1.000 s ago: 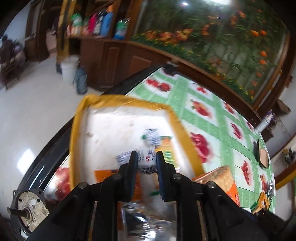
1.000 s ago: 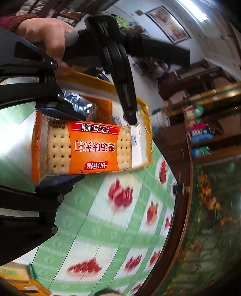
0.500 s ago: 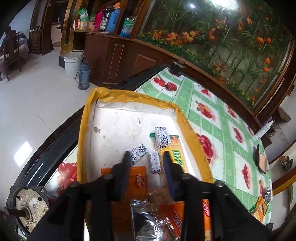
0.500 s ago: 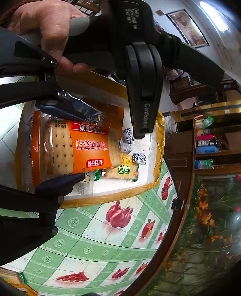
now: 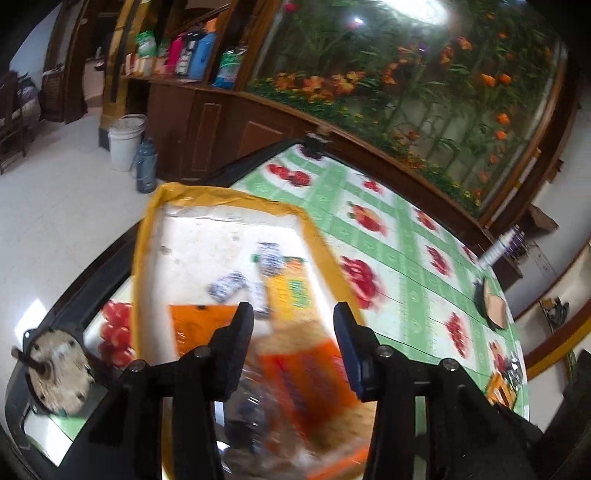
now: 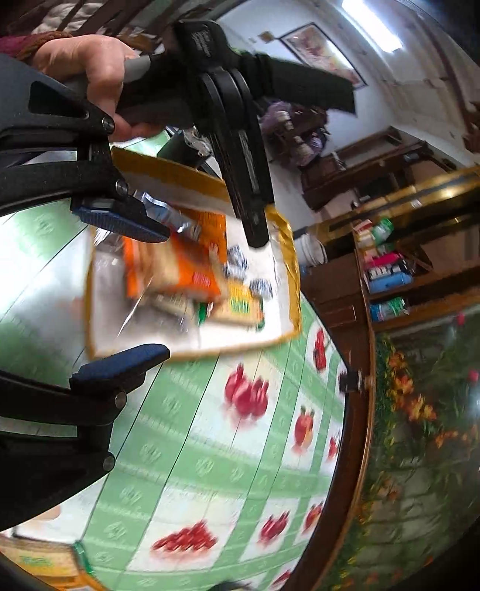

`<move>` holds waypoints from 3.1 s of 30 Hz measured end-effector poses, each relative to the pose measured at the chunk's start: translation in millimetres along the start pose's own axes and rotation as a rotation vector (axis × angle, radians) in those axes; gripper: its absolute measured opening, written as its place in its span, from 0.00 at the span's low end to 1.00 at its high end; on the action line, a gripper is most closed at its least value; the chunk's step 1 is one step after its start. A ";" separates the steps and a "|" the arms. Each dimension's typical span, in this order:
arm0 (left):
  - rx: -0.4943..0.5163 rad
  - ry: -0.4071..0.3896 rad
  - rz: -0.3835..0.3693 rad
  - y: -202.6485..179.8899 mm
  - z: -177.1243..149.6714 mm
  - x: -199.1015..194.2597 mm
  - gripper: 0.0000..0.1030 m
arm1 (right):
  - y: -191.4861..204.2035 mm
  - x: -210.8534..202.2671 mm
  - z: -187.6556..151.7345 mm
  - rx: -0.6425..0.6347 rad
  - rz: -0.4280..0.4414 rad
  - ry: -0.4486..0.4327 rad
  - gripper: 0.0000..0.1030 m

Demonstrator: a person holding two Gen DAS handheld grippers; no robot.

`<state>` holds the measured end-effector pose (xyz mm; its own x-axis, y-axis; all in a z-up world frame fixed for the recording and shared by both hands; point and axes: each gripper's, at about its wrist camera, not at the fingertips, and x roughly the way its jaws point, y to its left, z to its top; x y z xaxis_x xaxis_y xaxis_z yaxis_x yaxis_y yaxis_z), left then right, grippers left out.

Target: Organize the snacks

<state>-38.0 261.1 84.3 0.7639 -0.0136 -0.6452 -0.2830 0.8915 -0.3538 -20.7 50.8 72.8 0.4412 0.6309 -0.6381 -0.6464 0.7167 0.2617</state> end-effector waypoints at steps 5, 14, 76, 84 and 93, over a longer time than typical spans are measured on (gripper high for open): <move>0.106 0.006 -0.068 -54.8 -16.7 -8.4 0.44 | -43.0 -23.6 -10.5 0.101 0.013 -0.009 0.60; 0.317 0.124 -0.220 -146.5 -73.5 3.1 0.49 | -125.2 -90.3 -38.4 0.223 -0.078 -0.054 0.60; 0.576 0.312 -0.139 -163.0 -157.6 32.0 0.18 | -166.4 -94.5 -100.7 0.297 0.007 0.162 0.62; 0.546 0.288 -0.177 -158.6 -148.0 18.8 0.18 | -158.2 -82.0 -95.2 0.260 0.004 0.158 0.63; 0.486 0.246 -0.198 -143.8 -128.9 5.1 0.18 | -97.6 -94.5 -117.2 -0.057 0.121 0.335 0.63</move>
<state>-68.1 74.5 44.6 0.6013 -0.2545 -0.7574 0.1948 0.9660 -0.1699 -72.2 -113.6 22.7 0.1370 0.5706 -0.8097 -0.7193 0.6193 0.3147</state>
